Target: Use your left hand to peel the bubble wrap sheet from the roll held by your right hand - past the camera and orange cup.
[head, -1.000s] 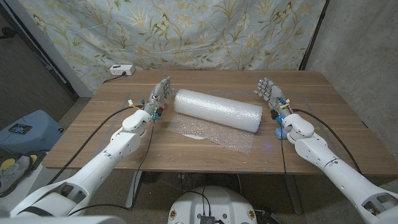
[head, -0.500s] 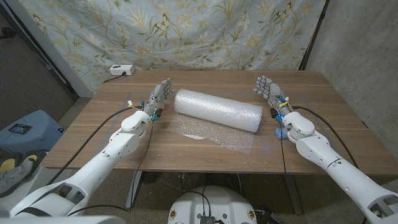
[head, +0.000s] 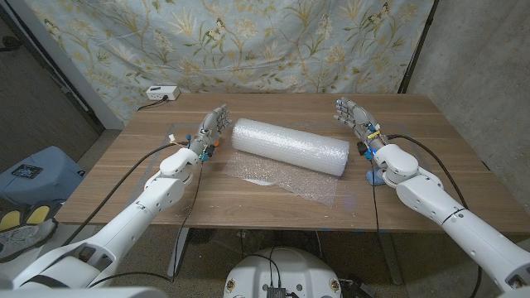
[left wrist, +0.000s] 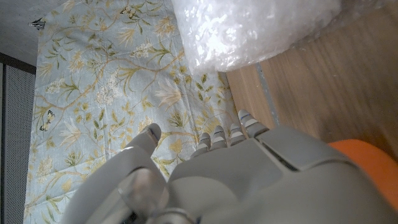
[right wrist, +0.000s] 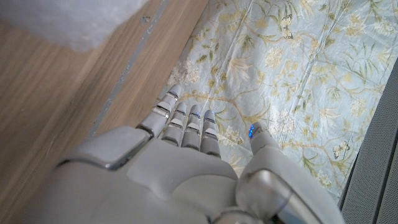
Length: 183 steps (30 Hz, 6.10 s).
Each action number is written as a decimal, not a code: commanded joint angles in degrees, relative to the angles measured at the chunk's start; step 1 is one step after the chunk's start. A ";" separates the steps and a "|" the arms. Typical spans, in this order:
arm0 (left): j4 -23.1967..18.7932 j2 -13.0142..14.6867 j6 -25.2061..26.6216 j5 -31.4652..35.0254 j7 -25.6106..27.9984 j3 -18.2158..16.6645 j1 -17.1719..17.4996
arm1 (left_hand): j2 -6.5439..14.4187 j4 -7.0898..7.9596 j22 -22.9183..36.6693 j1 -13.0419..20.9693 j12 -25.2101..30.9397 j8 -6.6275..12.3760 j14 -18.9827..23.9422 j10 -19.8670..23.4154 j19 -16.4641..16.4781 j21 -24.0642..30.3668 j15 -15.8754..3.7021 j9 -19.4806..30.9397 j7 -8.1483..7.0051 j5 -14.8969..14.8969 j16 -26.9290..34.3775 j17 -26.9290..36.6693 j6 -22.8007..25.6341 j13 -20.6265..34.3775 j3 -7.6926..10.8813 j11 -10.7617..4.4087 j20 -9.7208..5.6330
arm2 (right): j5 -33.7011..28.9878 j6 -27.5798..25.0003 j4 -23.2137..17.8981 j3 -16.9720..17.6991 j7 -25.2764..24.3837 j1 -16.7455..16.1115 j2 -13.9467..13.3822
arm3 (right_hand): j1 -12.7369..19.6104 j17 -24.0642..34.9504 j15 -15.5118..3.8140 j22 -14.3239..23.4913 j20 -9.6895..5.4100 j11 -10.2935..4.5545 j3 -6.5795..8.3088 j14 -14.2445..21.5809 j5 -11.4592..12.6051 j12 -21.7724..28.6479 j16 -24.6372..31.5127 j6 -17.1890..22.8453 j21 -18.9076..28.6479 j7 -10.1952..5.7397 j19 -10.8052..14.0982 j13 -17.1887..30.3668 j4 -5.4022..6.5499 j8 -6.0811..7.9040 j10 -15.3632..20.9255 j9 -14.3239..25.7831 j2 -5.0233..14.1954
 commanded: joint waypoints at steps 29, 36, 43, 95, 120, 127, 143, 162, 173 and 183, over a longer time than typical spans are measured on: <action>1.16 0.26 -0.32 -1.25 -3.50 -0.25 -0.90 | 0.09 -1.72 0.09 1.32 0.03 0.14 0.52 0.29 0.20 0.12 0.33 0.17 0.19 0.36 0.13 0.19 0.37 0.16 0.35 0.21 0.37 | -14.46 -20.00 -20.46 -4.13 -5.28 1.16 -7.63 | 3.28 -0.40 3.85 0.36 3.19 2.33 -0.36 -2.80 -0.30 -0.73 -0.62 -2.72 -0.15 2.00 -3.67 0.23 -4.14 -0.74 -3.62 0.41 -2.16; 0.53 0.27 -0.11 -1.21 -2.88 -0.29 -0.70 | 0.11 -1.97 0.09 1.44 0.01 0.13 0.55 0.34 0.22 0.12 0.38 0.18 0.22 0.38 0.12 0.19 0.40 0.17 0.36 0.31 0.40 | -17.44 -23.64 -22.40 -6.16 -3.82 3.77 -8.18 | 3.45 -0.41 4.52 0.37 4.21 2.75 -0.54 -3.20 -0.32 -0.73 -0.61 -3.06 -0.22 2.21 -4.51 0.25 -4.47 -0.73 -4.15 0.42 -2.45; 0.71 -0.11 -0.34 -1.26 -2.95 -0.17 -0.80 | 0.15 -2.23 0.09 1.57 -0.02 0.12 0.54 0.38 0.22 0.11 0.41 0.18 0.25 0.40 0.09 0.20 0.45 0.18 0.37 0.40 0.42 | -21.32 -31.46 -26.23 -9.12 -1.43 7.56 -9.28 | 3.80 -0.44 5.71 0.38 5.57 3.53 -0.86 -3.90 -0.34 -0.78 -0.60 -4.00 -0.28 3.02 -5.98 0.28 -5.10 -0.83 -5.17 0.44 -3.22; -0.36 0.73 -0.41 -2.20 -3.37 -0.73 1.10 | 0.47 -3.72 0.13 2.31 0.05 0.12 1.04 1.22 0.51 0.17 0.72 0.22 0.42 0.50 0.14 0.22 0.85 0.27 0.34 0.73 0.80 | -36.39 -62.08 -34.06 -33.59 21.02 31.87 -6.98 | 13.31 0.42 11.17 0.45 11.52 8.68 -3.10 -16.26 1.34 0.56 0.06 -20.11 0.57 10.11 -17.87 2.13 -5.80 -0.08 -19.61 0.83 -8.21; 0.47 0.31 0.26 -3.09 -3.87 -0.65 1.43 | 0.60 -4.10 0.16 2.45 0.01 0.09 1.16 1.37 0.58 0.19 0.95 0.23 0.43 0.49 0.14 0.25 0.90 0.32 0.20 0.98 0.89 | -46.06 -70.16 -28.93 -52.59 33.80 47.99 -3.03 | 17.83 0.63 11.12 0.52 10.95 8.65 -12.02 -20.34 5.52 0.63 0.07 -26.01 0.55 10.14 -21.13 2.66 -4.19 -0.26 -25.57 0.92 -8.97; 0.92 -0.06 0.31 -3.07 -4.11 -0.39 1.07 | 0.67 -4.22 0.17 2.50 0.02 0.08 1.20 1.48 0.66 0.21 1.01 0.24 0.46 0.50 0.15 0.26 0.91 0.34 0.15 1.07 0.90 | -46.65 -71.17 -27.90 -55.09 35.80 50.04 -2.45 | 18.20 0.61 11.10 0.53 10.69 8.65 -12.87 -20.83 6.06 0.62 0.08 -26.67 0.57 10.14 -21.55 2.70 -4.19 -0.23 -26.42 0.93 -9.29; 1.30 -0.13 0.91 -3.50 -4.83 -0.26 0.90 | 0.76 -4.45 0.18 2.60 0.16 0.22 1.71 1.99 0.87 0.28 1.03 0.25 0.58 0.52 0.30 0.27 1.35 0.38 0.06 1.15 1.02 | -44.90 -73.53 -25.45 -58.91 37.37 53.44 -0.78 | 19.78 0.54 11.00 0.54 9.86 8.64 -13.96 -21.56 7.11 0.67 0.04 -27.95 0.58 10.10 -22.16 2.74 -4.61 -0.37 -27.32 0.88 -9.94; 2.34 -1.09 0.72 -3.78 -5.20 0.07 0.78 | 0.82 -4.79 0.19 2.79 0.37 0.39 2.23 2.74 1.19 0.36 1.18 0.28 0.69 0.58 0.35 0.27 2.12 0.43 0.00 1.25 1.16 | -41.09 -74.55 -22.24 -61.18 37.29 56.60 1.30 | 21.14 0.53 11.07 0.54 10.06 8.66 -15.16 -22.18 8.22 0.73 0.12 -29.07 0.65 10.12 -22.63 2.73 -4.41 -0.31 -28.24 0.78 -9.85; 3.31 -1.84 -0.03 -3.87 -5.75 0.23 0.69 | 0.89 -4.94 0.19 2.90 0.33 0.38 2.31 2.78 1.23 0.35 1.23 0.29 0.73 0.63 0.32 0.28 2.27 0.46 0.02 1.28 1.22 | -38.81 -74.96 -21.21 -62.69 36.01 58.47 2.90 | 21.69 0.55 11.10 0.54 10.29 8.66 -16.00 -22.37 8.79 0.87 0.23 -29.16 0.68 10.12 -22.80 2.71 -4.10 -0.20 -28.44 0.73 -9.53; 2.91 -1.59 -0.12 -4.48 -5.95 -0.16 1.74 | 0.99 -5.11 0.19 3.07 0.32 0.44 2.37 2.87 1.25 0.34 1.24 0.30 0.78 0.70 0.29 0.28 2.59 0.48 0.09 1.30 1.23 | -37.01 -74.14 -18.98 -63.96 34.73 60.02 5.36 | 22.28 0.58 11.12 0.54 10.37 8.66 -16.66 -22.40 9.23 1.02 0.34 -29.33 0.71 10.11 -22.90 2.69 -3.87 -0.16 -28.44 0.72 -9.01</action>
